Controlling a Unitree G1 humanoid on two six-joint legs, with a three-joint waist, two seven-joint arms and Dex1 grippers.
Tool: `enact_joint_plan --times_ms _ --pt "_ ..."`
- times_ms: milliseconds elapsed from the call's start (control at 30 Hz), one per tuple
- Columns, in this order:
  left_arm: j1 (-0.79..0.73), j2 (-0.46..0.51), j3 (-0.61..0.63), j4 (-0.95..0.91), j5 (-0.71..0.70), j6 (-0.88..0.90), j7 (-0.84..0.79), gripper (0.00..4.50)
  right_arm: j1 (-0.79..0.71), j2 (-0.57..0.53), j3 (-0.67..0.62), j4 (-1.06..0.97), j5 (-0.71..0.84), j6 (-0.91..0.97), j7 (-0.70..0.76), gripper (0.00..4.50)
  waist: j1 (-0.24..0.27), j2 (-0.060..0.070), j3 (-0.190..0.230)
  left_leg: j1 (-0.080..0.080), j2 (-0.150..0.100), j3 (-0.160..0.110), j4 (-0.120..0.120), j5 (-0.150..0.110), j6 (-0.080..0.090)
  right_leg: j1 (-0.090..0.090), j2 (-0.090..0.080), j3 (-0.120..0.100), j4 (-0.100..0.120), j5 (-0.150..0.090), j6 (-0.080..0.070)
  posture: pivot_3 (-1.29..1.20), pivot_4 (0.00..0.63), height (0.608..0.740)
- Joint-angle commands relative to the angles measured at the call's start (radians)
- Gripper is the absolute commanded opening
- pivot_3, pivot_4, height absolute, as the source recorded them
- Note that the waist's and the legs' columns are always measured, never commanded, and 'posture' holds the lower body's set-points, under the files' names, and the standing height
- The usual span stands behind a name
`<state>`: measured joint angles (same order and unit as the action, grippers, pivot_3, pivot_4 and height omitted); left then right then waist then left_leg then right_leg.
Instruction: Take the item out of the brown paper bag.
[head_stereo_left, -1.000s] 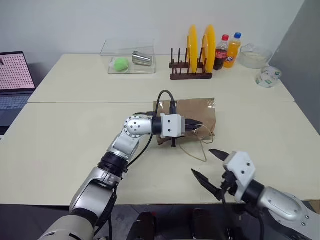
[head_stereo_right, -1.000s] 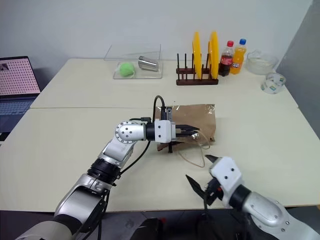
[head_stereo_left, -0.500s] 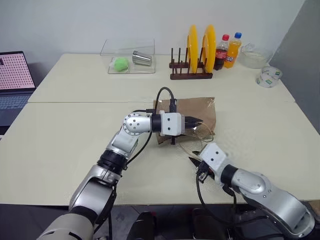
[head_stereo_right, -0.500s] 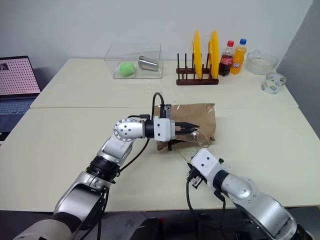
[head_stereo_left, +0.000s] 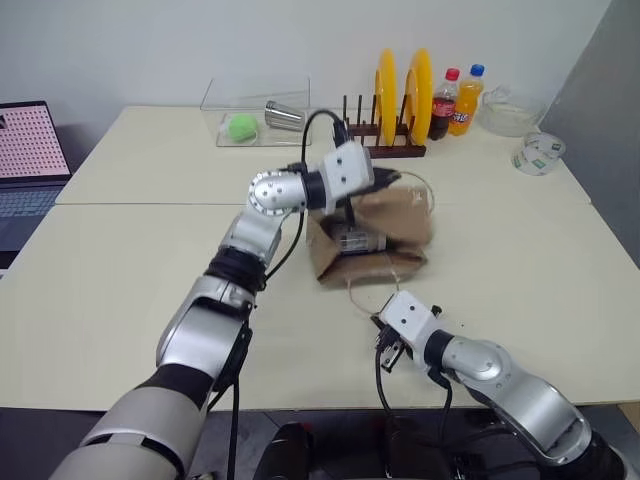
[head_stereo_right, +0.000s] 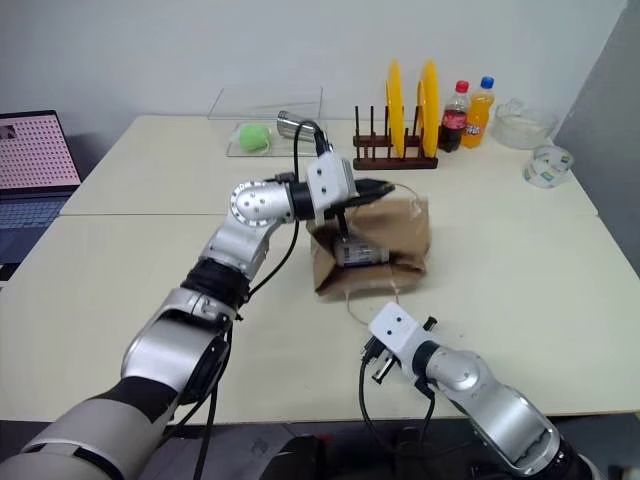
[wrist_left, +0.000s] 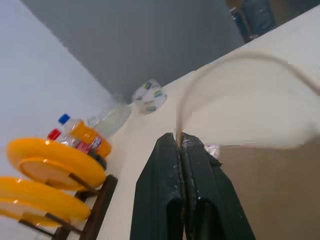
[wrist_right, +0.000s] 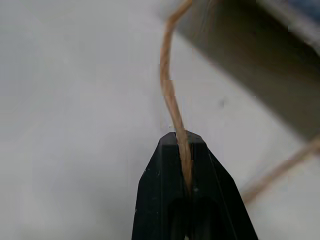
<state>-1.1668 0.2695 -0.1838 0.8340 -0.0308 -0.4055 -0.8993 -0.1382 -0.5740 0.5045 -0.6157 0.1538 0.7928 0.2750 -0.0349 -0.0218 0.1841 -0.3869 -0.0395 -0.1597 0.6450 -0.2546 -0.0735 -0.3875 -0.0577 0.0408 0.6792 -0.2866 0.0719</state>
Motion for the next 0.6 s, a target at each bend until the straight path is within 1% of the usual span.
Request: enact_joint_plan --times_ms 33,200,333,433,533,600 --pt "-0.096 -0.009 0.050 0.083 -0.011 -0.029 0.030 0.00 0.010 0.002 0.022 0.007 -0.035 -0.004 0.030 0.04 0.000 0.000 0.000 0.000 0.000 0.000 0.000 0.000 0.000 0.000 0.000 0.000 0.000 0.000 0.000 0.00 0.150 0.740" --pt "-0.174 -0.014 0.084 0.180 -0.006 -0.050 0.046 0.00 0.018 0.016 0.010 0.011 -0.073 -0.026 0.045 0.04 -0.001 0.000 0.000 0.000 0.000 0.000 0.000 0.000 0.000 0.000 0.000 0.000 0.000 -0.001 0.001 0.00 0.150 0.740" --pt "-0.167 -0.019 0.106 0.166 -0.038 -0.062 -0.021 0.00 0.010 0.083 -0.068 -0.015 -0.060 -0.055 0.024 0.04 -0.002 0.000 0.000 0.000 0.000 0.000 0.000 0.000 0.000 -0.001 0.000 0.000 0.001 0.000 0.000 0.00 0.150 0.740" --pt "-0.136 -0.017 0.111 0.126 -0.061 -0.065 -0.086 0.00 -0.002 0.132 -0.125 -0.037 -0.060 -0.053 0.005 0.62 -0.001 0.000 0.000 -0.001 0.000 0.000 0.000 0.000 0.000 -0.001 0.000 0.000 0.000 0.000 -0.001 0.00 0.150 0.740" --pt "-0.112 -0.018 0.120 0.085 -0.087 -0.054 -0.127 0.00 -0.018 0.160 -0.170 -0.086 -0.047 -0.034 0.006 1.58 -0.001 0.000 0.000 -0.001 0.000 -0.001 0.000 0.000 0.000 -0.001 0.000 0.000 0.001 0.001 -0.001 0.00 0.150 0.740" --pt "-0.102 -0.020 0.122 0.067 -0.093 -0.047 -0.139 0.00 -0.019 0.165 -0.188 -0.109 -0.038 -0.023 0.016 2.32 -0.001 0.000 0.000 -0.001 0.000 -0.001 0.000 0.000 0.000 -0.001 0.000 0.000 0.001 0.001 -0.001 0.00 0.150 0.740"
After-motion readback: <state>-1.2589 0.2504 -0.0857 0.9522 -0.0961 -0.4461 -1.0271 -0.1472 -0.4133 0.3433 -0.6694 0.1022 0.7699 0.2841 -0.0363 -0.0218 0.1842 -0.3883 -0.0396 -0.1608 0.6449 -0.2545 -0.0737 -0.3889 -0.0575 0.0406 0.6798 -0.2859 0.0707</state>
